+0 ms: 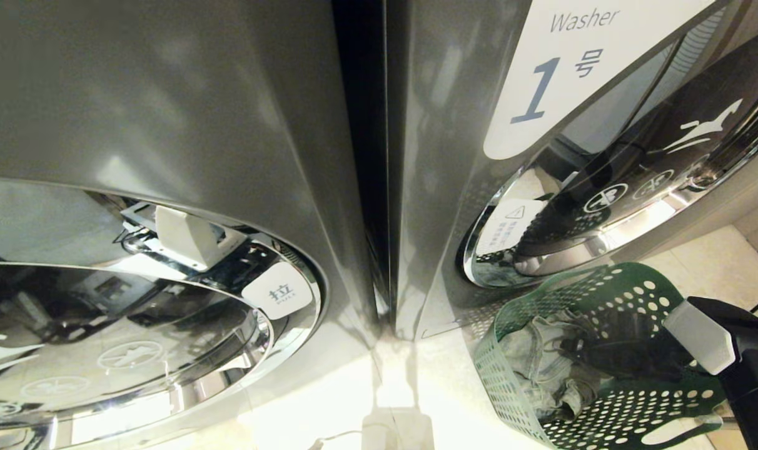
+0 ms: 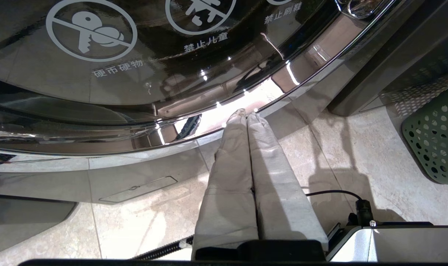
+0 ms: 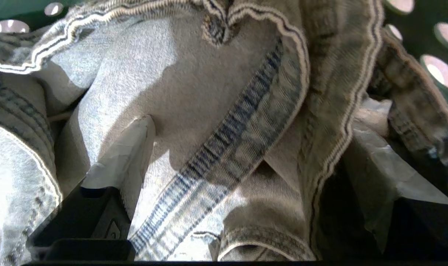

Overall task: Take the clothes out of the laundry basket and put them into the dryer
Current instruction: Take the clothes out of the basket

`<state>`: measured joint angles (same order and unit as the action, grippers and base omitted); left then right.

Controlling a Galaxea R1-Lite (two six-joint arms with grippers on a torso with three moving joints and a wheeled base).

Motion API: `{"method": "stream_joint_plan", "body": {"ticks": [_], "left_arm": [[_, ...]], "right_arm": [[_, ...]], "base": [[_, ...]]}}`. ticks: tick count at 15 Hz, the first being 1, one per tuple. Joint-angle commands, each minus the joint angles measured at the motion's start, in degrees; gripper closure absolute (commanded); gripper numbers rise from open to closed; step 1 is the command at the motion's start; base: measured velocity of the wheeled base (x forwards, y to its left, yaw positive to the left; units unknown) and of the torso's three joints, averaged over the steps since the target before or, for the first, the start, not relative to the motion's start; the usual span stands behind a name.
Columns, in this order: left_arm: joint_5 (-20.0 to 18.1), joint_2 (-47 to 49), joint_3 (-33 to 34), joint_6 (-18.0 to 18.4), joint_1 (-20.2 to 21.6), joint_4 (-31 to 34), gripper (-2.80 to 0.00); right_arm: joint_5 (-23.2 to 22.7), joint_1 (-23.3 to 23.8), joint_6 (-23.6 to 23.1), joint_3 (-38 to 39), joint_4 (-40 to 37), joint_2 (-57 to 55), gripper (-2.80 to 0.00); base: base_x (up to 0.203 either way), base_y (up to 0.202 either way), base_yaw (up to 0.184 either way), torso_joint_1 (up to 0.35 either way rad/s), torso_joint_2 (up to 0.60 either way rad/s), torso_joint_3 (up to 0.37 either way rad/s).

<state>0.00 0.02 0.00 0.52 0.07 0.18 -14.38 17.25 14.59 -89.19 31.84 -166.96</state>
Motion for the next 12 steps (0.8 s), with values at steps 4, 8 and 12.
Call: {"method": "stream_joint_plan", "body": {"ticks": [4, 8, 12], "left_arm": [[0.00, -0.11, 0.09, 0.00, 0.01, -0.01, 0.00], [0.00, -0.11, 0.09, 0.00, 0.01, -0.01, 0.00], [0.00, -0.11, 0.09, 0.00, 0.01, -0.01, 0.00]], "right_arm": [[0.05, -0.46, 0.43, -0.81, 0.15, -0.91, 0.00], [0.15, -0.46, 0.81, 0.20, -0.29, 0.99, 0.00], [-0.02, -0.63, 2.09, 6.58, -0.50, 7.46, 0.00]], "base": [[0.000, 0.000, 0.000, 0.000, 0.00, 0.000], [0.000, 0.000, 0.000, 0.000, 0.00, 0.000], [0.000, 0.000, 0.000, 0.000, 0.00, 0.000]]}}
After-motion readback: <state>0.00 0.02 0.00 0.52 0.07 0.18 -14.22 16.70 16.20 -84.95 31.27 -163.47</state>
